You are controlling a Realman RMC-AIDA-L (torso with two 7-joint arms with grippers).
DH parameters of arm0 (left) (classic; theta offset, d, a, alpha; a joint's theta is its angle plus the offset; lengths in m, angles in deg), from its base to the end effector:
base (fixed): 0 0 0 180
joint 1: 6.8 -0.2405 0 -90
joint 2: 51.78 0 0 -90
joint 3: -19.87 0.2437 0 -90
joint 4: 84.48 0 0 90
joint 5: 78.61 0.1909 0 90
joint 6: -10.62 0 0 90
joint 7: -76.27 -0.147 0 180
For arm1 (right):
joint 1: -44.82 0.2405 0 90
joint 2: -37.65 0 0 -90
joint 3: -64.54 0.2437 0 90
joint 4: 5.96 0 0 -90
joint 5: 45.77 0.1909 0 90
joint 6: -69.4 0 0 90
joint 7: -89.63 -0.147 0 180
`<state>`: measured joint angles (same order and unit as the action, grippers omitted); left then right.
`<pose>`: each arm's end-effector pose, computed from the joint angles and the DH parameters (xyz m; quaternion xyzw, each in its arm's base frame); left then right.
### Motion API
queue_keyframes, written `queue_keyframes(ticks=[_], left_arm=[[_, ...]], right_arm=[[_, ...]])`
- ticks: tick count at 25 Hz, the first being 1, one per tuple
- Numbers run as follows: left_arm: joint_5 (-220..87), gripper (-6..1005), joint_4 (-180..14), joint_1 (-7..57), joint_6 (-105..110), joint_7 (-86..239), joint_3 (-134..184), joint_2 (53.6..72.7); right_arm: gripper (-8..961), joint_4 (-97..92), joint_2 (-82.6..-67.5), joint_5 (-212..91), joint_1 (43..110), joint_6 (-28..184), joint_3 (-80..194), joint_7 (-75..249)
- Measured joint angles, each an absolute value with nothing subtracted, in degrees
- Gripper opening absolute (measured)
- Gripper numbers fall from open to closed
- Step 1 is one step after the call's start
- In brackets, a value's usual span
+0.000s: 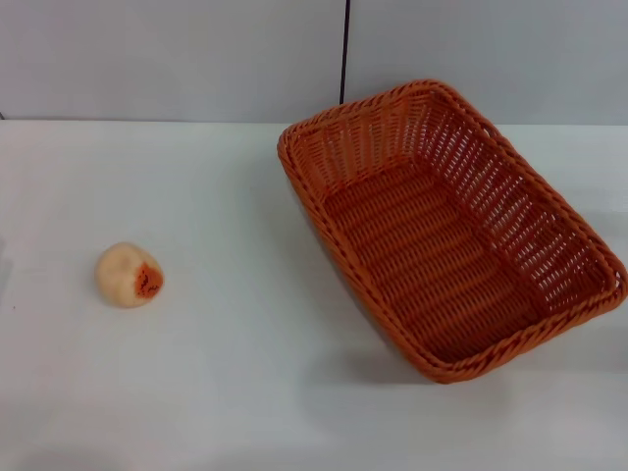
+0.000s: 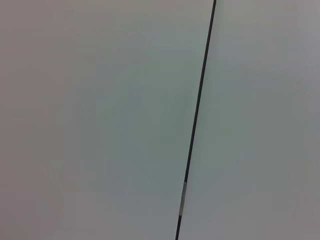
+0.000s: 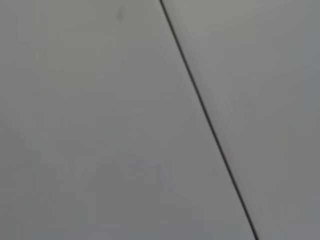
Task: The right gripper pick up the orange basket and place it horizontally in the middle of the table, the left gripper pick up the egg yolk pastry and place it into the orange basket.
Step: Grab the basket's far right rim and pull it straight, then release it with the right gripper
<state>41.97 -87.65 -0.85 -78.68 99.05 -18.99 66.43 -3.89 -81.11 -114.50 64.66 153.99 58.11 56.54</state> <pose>-0.3689 0.1913 0.0477 -0.5937 -0.2834 -0.3576 0.6629 0.3401 0.2740 0.0650 -0.5699 0.2857 0.4418 0.6312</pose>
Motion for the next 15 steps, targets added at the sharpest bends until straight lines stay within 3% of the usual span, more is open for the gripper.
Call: queue_keyframes(ticks=[10,15], left_arm=[[41.7,811,-87.5,0.2,-78.7,99.5,-19.2,66.35],[41.7,808,-87.5,1.0,-78.3,99.4,-19.2,66.34]], right_arm=[[629,0.5,-81.03,-114.9,63.3,156.2,51.6,53.6],[629,14.2,-80.99,-122.4,61.6,156.0,44.9,34.4]])
